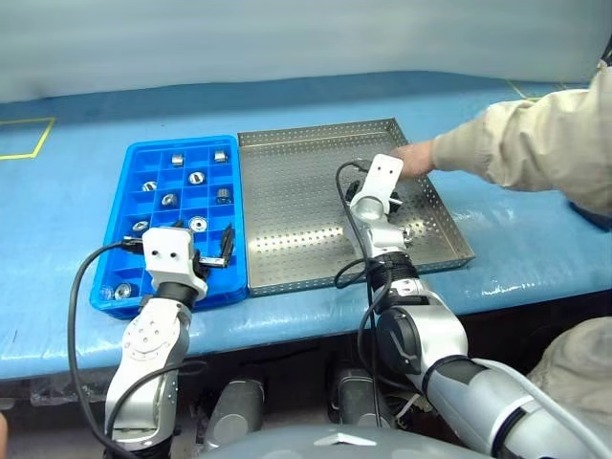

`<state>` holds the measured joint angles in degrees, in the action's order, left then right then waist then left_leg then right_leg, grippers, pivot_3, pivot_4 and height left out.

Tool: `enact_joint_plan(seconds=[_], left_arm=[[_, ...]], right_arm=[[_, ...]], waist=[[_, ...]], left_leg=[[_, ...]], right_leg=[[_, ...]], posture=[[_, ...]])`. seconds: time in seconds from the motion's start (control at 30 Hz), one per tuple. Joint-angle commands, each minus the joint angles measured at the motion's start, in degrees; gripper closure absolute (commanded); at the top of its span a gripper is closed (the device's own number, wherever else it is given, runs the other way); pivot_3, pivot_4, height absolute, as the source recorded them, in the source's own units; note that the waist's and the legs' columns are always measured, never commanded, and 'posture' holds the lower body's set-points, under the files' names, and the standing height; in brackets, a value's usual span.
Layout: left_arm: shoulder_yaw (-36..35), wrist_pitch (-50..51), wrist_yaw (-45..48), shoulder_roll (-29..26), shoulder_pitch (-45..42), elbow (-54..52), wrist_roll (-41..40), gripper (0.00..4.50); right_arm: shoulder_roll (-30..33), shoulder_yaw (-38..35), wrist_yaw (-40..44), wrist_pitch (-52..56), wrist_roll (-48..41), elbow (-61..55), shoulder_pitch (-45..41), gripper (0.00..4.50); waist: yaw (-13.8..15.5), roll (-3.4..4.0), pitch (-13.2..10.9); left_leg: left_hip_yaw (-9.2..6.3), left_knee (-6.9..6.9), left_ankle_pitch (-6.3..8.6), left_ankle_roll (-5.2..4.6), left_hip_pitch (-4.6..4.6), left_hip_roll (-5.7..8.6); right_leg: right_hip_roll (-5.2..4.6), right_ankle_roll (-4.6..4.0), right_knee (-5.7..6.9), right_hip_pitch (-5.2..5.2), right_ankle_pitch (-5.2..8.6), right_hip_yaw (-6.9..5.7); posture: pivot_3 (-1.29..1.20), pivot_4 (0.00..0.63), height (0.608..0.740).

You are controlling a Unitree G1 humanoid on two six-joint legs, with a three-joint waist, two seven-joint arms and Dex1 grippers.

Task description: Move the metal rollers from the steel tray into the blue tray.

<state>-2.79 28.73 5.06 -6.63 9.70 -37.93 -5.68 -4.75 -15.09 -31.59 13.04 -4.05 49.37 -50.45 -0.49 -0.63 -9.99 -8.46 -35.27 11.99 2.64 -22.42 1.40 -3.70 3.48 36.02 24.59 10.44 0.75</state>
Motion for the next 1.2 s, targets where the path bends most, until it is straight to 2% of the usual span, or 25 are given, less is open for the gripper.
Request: enact_joint_plan(seconds=[0.03,1.03,1.2], left_arm=[[-0.3,-0.6,-0.3,0.1,0.2,-3.0,-0.3,0.00],[0.6,-1.5,0.1,0.3,0.8,-2.3,-0.2,0.00],[0.7,-1.7,0.3,0.1,0.8,-2.1,-0.3,0.00]], right_arm=[[-0.2,0.4,0.1,-1.2,-0.3,-0.5,-1.2,0.17],[0.1,1.4,0.7,-0.7,-0.1,-0.6,-0.4,0.17],[-0.2,3.1,5.6,-3.1,-0.1,-2.5,0.4,0.17]], waist=[[0.0,0.00,0.0],[0.4,0.02,0.0],[0.3,0.02,0.0]], left_leg=[[0.00,0.00,0.00,0.00,0.00,0.00],[0.00,0.00,-0.01,-0.01,0.01,0.00],[0.00,-0.01,-0.01,-0.01,0.01,0.00]], right_leg=[[0.00,0.00,0.00,0.00,0.00,0.00],[0.02,-0.01,0.01,0.00,-0.01,0.03],[0.02,-0.01,0.01,0.00,-0.01,0.03]], posture=[[0.23,0.150,0.740],[0.22,0.150,0.740],[0.22,0.150,0.740]])
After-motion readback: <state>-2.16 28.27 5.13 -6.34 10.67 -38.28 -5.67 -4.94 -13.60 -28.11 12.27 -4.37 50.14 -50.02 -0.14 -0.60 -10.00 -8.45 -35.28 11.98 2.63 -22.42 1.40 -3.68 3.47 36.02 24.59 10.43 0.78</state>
